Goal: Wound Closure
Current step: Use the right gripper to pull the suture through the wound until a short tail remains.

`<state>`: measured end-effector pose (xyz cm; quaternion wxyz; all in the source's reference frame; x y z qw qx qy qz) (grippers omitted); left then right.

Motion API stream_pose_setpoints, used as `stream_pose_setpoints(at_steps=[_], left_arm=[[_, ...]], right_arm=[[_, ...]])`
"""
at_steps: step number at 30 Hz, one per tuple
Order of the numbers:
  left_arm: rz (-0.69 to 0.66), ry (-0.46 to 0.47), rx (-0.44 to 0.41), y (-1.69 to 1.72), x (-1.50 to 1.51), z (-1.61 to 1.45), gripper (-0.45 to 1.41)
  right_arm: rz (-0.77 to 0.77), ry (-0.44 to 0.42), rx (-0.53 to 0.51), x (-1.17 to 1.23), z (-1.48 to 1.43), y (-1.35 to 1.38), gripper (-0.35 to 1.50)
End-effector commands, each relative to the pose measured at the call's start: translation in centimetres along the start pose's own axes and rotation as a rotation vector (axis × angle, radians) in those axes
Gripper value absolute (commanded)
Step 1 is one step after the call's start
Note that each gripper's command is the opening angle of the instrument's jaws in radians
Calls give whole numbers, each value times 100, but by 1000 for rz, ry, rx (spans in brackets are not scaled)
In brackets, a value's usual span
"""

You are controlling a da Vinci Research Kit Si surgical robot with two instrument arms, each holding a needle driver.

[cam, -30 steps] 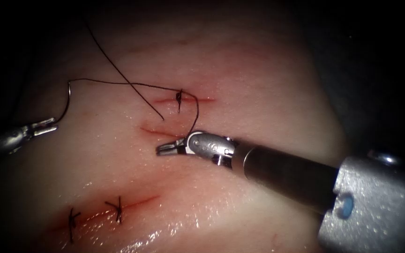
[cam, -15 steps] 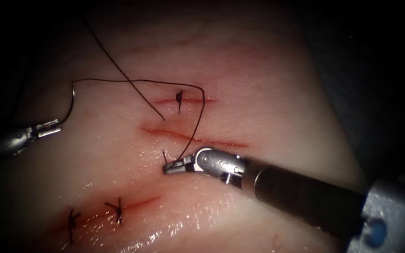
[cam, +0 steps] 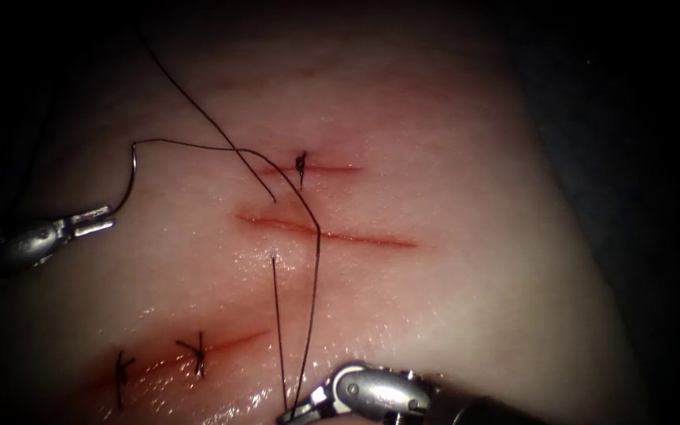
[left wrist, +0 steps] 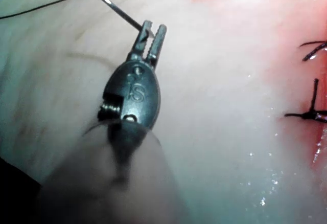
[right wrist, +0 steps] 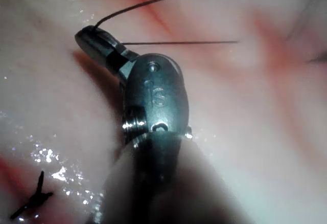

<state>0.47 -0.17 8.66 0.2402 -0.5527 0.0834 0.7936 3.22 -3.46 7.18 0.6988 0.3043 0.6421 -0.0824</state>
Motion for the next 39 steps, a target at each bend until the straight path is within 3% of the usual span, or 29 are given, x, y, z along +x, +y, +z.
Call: stream_pose_setpoints(at_steps=[1, 3, 4, 5, 6, 8, 15, 21, 29, 39], left_arm=[[1, 2, 0, -1, -5, 6, -45], [2, 2, 0, 0, -5, 6, -45], [3, 0, -2, 0, -5, 6, -45], [3, 0, -2, 0, -5, 6, -45], [3, 2, -4, 0, -5, 5, -45], [3, 3, -6, 0, -5, 5, -45], [4, 6, -7, 1, -5, 5, -45], [6, 6, -11, 1, -6, 5, -45], [8, 4, -12, 2, -7, 5, -45], [10, 1, -18, 1, -8, 3, -45]], right_arm=[[-11, 5, 22, 0, 16, 0, -35], [-19, 5, 20, 2, 19, 3, -35], [-11, -5, -18, 2, 18, 6, -21], [-16, -20, -77, 2, 15, 12, 46], [-30, -27, -116, 2, 11, 18, 94], [-35, -43, -200, -2, -10, 44, 131], [-87, -74, -325, -25, -71, 110, 131], [-109, -83, -393, -49, -88, 152, 133], [-152, -86, -406, -77, -77, 198, 126], [-183, -97, -379, -89, -76, 201, 119]])
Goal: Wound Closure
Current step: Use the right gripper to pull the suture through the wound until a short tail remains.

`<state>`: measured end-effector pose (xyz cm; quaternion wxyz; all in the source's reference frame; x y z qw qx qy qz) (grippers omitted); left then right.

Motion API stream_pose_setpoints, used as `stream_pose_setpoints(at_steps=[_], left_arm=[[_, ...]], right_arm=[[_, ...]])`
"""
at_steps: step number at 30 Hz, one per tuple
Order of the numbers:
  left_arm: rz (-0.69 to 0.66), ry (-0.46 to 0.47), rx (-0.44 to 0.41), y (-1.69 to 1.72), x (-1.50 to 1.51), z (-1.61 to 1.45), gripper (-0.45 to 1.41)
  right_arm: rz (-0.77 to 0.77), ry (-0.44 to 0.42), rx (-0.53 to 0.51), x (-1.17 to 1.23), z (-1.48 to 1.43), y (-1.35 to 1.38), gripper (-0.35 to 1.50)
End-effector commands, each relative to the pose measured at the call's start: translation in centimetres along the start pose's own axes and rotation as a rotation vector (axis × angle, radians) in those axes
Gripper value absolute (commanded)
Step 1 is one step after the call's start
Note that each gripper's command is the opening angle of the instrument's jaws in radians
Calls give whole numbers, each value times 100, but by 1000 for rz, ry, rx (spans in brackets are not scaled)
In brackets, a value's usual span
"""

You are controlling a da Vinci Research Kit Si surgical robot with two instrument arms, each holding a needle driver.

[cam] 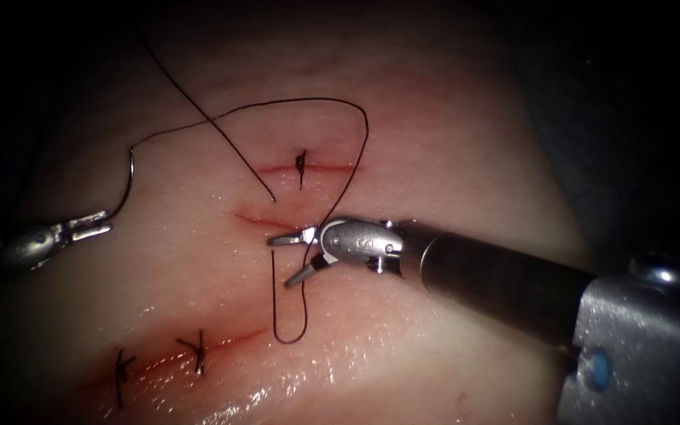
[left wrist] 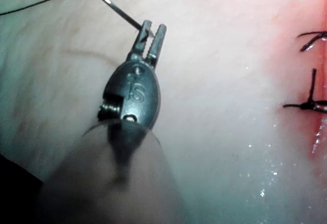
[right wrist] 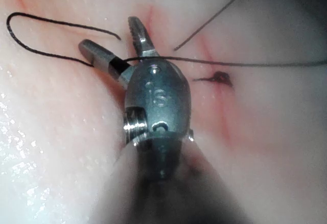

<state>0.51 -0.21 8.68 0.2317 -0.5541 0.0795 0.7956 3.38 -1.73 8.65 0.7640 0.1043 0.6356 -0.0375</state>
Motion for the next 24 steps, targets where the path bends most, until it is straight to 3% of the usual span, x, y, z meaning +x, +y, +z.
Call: stream_pose_setpoints(at_steps=[1, 7, 12, 14, 17, 18, 19, 21, 24], left_arm=[[0, 3, -3, -1, -4, 8, -45], [0, 7, -5, 0, -4, 10, -45], [9, 2, -8, 1, -4, 8, -45], [9, 1, -7, 2, -3, 7, -45], [9, 2, -9, 2, -3, 7, -45], [9, 2, -9, 1, -3, 8, -45], [9, 2, -8, 1, -4, 9, -45], [10, 6, -10, 4, -4, 9, -45], [6, 5, -12, 4, -5, 8, -45]], right_arm=[[-1, 3, 0, 0, 5, 6, 114], [-1, 3, -4, 2, 13, 8, 84], [-8, -9, 8, -8, 21, 8, 81], [-12, -16, 18, -15, 16, 8, 66], [-9, -17, 14, -16, 17, 12, 64], [-8, -21, 13, -15, 19, 13, 54], [-9, -24, 15, -15, 20, 13, 32], [-32, -61, 45, -15, 25, 10, -35], [-57, -93, 70, -15, 25, 9, -35]])
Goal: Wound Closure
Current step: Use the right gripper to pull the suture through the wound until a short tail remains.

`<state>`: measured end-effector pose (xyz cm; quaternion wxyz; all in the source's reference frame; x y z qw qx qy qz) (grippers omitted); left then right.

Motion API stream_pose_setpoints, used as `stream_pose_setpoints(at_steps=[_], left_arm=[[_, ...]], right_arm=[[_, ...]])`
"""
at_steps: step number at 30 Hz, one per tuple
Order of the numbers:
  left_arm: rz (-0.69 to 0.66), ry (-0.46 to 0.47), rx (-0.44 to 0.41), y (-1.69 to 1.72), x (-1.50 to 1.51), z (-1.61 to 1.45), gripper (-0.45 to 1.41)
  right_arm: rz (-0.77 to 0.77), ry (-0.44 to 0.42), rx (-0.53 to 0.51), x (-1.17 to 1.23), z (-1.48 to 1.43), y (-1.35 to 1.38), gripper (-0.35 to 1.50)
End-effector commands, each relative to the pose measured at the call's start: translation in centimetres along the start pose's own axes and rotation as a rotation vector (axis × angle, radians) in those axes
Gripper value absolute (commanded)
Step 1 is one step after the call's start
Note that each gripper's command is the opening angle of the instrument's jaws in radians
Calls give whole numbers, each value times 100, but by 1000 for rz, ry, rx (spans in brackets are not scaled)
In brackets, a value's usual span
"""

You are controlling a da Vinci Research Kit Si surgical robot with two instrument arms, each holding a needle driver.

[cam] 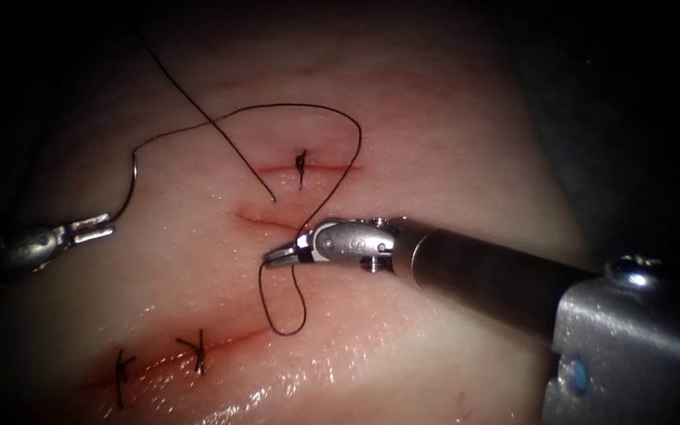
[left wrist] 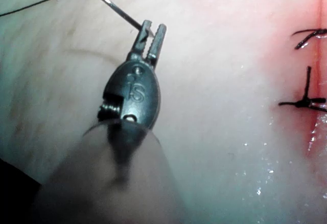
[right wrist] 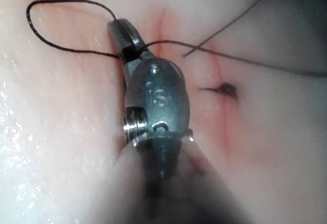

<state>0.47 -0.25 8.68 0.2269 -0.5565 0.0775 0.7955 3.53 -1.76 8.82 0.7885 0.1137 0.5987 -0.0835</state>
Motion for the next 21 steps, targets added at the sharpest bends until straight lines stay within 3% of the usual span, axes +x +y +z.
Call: stream_pose_setpoints(at_steps=[1, 12, 17, 21], left_arm=[[1, 1, -2, -1, -5, 7, -45], [1, 2, -3, 0, -4, 8, -45], [1, 2, -4, -1, -4, 6, -45], [1, 2, -3, 0, -4, 6, -45]], right_arm=[[-9, 3, -1, 0, 7, 7, -35], [-21, 30, 36, 20, -3, -14, -35], [-36, 47, 61, 34, -12, -35, -35], [-42, 72, 98, 59, -27, -74, -35]])
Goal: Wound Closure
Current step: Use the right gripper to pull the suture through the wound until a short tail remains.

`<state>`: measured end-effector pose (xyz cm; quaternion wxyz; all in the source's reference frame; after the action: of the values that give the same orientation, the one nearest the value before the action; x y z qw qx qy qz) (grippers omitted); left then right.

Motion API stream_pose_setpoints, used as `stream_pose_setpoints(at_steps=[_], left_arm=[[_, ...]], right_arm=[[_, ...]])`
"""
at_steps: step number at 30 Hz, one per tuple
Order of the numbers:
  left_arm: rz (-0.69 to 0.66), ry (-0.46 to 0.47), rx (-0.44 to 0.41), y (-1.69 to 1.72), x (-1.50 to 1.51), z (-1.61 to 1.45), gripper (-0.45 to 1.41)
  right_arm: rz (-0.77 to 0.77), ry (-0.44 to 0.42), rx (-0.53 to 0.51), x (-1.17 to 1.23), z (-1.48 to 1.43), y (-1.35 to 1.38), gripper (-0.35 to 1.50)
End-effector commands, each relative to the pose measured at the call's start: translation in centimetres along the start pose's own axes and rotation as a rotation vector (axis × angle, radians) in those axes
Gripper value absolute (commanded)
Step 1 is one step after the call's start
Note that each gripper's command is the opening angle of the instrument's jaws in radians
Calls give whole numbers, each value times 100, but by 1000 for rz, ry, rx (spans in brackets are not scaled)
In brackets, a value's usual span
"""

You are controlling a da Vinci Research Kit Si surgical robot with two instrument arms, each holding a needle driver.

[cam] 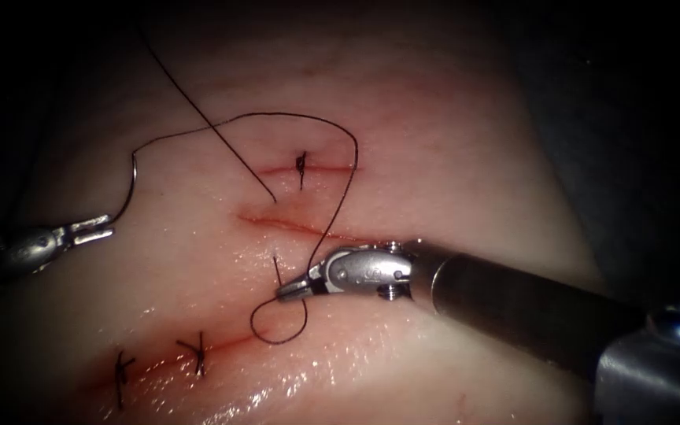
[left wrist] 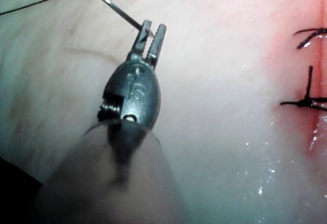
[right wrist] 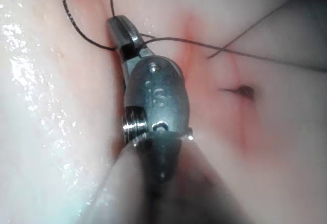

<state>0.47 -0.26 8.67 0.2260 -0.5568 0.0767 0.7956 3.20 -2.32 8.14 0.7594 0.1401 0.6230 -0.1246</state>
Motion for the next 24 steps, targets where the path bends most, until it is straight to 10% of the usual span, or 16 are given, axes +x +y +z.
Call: stream_pose_setpoints(at_steps=[1, 11, 12, 13, 24], left_arm=[[1, 2, 0, -1, -4, 7, -45], [1, 9, -6, 1, -3, 10, -45], [1, 10, -7, 1, -3, 11, -45], [1, 12, -8, 1, -3, 12, -45], [-7, 7, -13, 3, -5, 11, -45]], right_arm=[[1, 10, 20, 16, 2, -24, -35], [51, 46, 31, 57, 0, -71, -35], [60, 52, -30, 58, -1, -67, 17], [100, 51, -150, 55, -4, -49, 131], [193, 45, -307, 10, -49, 1, 148]])
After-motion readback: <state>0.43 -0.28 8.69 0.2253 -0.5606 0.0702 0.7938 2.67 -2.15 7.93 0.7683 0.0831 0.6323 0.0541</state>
